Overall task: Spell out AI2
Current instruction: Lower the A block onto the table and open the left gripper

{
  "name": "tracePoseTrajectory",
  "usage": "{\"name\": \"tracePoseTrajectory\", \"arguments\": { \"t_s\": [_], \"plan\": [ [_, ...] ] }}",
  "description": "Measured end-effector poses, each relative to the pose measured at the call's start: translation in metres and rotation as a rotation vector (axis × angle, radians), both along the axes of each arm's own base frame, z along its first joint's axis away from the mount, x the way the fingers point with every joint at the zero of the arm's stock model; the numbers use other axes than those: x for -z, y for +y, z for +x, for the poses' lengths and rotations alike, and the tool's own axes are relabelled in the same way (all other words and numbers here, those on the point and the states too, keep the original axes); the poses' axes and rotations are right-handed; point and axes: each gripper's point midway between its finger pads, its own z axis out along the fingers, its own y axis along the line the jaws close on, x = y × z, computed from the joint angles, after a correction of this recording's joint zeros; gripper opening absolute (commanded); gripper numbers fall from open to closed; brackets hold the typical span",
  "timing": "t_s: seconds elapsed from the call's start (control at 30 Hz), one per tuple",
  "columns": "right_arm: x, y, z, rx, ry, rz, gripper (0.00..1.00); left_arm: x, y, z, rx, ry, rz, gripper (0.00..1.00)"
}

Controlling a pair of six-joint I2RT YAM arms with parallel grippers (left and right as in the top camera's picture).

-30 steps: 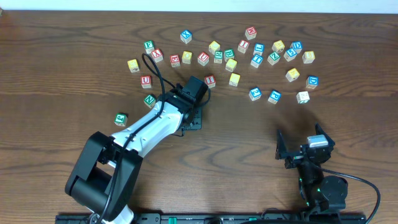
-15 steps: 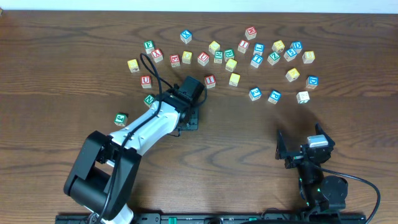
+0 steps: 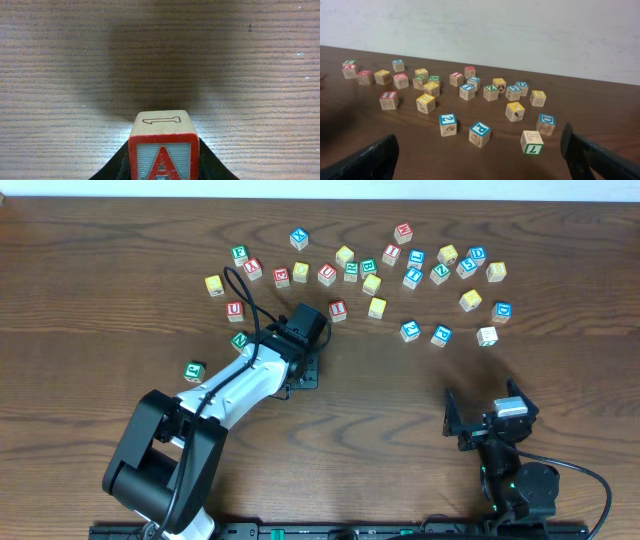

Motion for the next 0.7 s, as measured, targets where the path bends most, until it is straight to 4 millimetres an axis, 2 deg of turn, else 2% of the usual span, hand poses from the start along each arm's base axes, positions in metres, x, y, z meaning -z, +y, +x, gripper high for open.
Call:
{"name": "tracePoseTrajectory", "arguments": {
  "t_s": [0.3, 0.6, 0.67, 0.7],
  "plan": [
    [0.0, 0.0, 0.0, 0.0, 0.0, 0.0, 0.99, 0.015, 0.001, -0.002, 0.0, 0.032, 0.018, 0.1],
    [0.0, 0.0, 0.0, 0.0, 0.0, 0.0, 0.99, 0.015, 0.0, 0.0, 0.0, 0.023, 0.013, 0.1],
    [0.0, 0.0, 0.0, 0.0, 0.0, 0.0, 0.99, 0.015, 0.0, 0.0, 0.0, 0.023, 0.013, 0.12],
    [0.0, 0.0, 0.0, 0.0, 0.0, 0.0, 0.99, 0.015, 0.0, 0.0, 0.0, 0.023, 0.013, 0.17]
  ]
}}
